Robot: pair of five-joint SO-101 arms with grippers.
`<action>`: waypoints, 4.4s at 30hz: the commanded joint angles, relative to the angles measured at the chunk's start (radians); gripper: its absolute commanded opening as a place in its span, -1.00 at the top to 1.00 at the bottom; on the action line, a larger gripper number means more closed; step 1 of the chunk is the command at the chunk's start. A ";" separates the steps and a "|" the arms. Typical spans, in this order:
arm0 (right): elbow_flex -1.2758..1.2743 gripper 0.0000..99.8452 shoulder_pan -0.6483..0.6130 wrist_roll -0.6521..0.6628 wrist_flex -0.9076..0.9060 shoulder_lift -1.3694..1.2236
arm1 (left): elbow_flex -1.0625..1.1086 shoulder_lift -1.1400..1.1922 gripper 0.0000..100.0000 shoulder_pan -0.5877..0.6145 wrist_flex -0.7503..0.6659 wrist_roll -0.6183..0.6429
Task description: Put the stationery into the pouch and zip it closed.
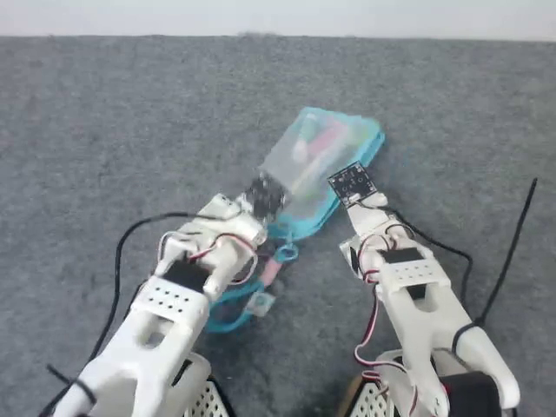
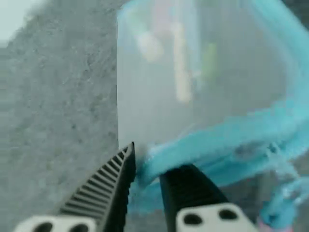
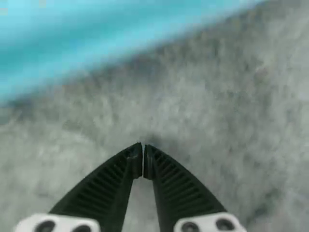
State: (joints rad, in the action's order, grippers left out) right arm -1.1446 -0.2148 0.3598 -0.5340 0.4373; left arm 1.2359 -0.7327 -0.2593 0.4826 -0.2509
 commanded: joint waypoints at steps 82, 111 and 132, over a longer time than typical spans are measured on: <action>0.442 0.77 -0.378 -0.845 -0.309 -0.346 | 0.110 -0.184 0.61 0.624 0.037 0.221; 0.489 0.98 -0.143 -0.232 -0.562 -0.166 | 0.114 -0.184 0.61 0.585 0.043 0.221; 0.373 0.99 -0.165 -0.046 -0.720 0.524 | 0.125 -0.816 0.42 0.313 0.529 0.068</action>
State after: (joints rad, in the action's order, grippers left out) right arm -0.7810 -0.3790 0.2954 -1.2505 0.9559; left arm 1.3479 -1.2405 0.1304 0.8984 -0.1481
